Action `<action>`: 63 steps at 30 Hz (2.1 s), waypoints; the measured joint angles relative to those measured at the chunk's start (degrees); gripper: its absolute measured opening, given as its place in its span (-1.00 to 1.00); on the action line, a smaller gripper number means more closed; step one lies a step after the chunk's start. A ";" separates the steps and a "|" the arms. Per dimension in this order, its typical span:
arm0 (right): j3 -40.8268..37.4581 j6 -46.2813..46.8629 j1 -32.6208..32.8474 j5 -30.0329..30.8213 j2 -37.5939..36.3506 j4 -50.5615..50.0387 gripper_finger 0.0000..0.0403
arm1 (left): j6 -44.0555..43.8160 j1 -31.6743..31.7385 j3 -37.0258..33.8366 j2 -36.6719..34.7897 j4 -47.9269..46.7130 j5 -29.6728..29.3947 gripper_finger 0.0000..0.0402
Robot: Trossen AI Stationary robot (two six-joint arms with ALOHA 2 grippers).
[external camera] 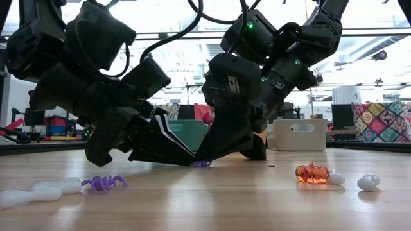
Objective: Sort Halloween decoration
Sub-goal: Put the purple spider toy into the gray bin
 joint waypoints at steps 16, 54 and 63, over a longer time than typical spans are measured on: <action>-0.24 -4.42 -1.37 -0.10 -7.31 -4.59 -0.96 | 0.01 -0.59 -7.22 -9.21 -0.76 -5.62 -0.81; 9.18 -32.34 -51.10 26.59 -23.62 -63.43 -0.96 | -2.58 -0.72 -12.17 -20.27 -0.46 -6.34 -0.81; 5.68 -33.09 -51.93 26.46 -23.34 -58.69 -0.96 | -2.56 -0.66 -12.19 -20.26 -0.48 -6.34 -0.81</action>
